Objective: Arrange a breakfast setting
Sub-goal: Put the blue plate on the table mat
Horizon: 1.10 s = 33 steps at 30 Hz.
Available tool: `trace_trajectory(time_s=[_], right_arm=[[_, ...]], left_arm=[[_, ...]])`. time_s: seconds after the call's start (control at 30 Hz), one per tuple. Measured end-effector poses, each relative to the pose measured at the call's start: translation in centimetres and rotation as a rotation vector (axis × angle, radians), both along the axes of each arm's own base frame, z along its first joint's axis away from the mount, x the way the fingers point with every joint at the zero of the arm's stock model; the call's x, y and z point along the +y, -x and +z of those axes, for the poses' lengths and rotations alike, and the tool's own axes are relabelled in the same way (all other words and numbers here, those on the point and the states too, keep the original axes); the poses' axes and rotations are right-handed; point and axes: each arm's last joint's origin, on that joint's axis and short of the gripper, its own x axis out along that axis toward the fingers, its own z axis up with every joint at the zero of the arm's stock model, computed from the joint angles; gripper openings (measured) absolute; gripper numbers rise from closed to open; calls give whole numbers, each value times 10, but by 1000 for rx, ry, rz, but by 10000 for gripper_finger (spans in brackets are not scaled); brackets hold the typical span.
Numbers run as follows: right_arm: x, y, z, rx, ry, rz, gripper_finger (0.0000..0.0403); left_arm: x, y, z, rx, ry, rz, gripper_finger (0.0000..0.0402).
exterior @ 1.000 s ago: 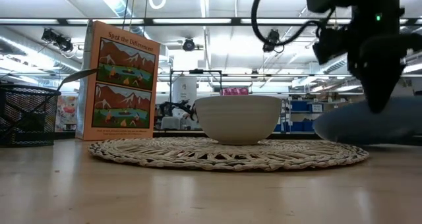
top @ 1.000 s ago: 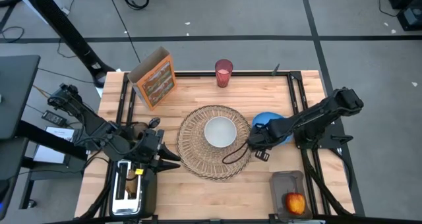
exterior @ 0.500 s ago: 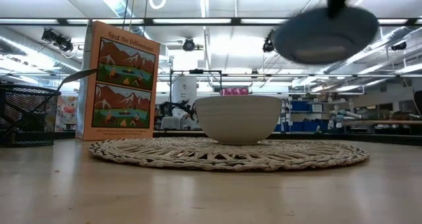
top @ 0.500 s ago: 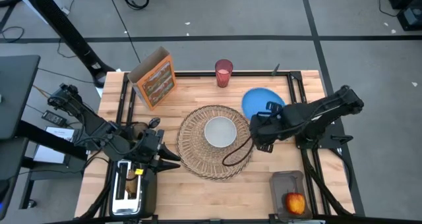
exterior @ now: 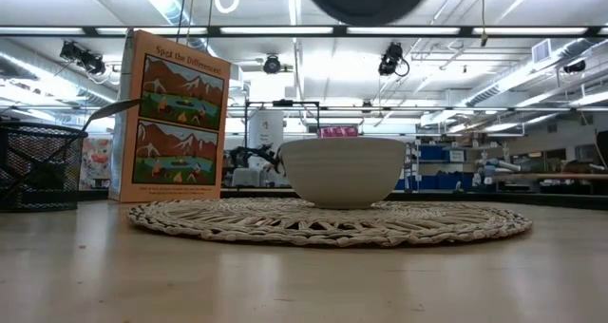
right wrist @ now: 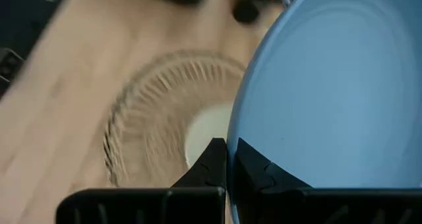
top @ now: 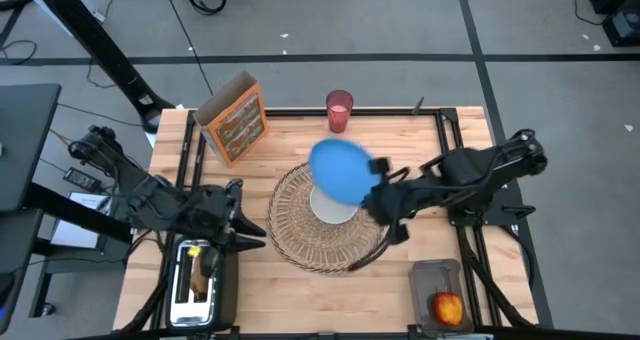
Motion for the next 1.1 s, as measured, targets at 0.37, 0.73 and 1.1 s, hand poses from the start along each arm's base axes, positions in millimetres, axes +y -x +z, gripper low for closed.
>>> trace_trajectory(time_s=[0.37,0.73,1.1], right_arm=[[48,-91,-66,-61,-4,336,11],[94,-125,-162,132,78,513,13],[91,-140,-226,301,195,417,13]], left_arm=[[29,22,24,-58,17,51,105],[30,25,21,-26,-7,47,105],[30,25,16,18,-41,46,105]])
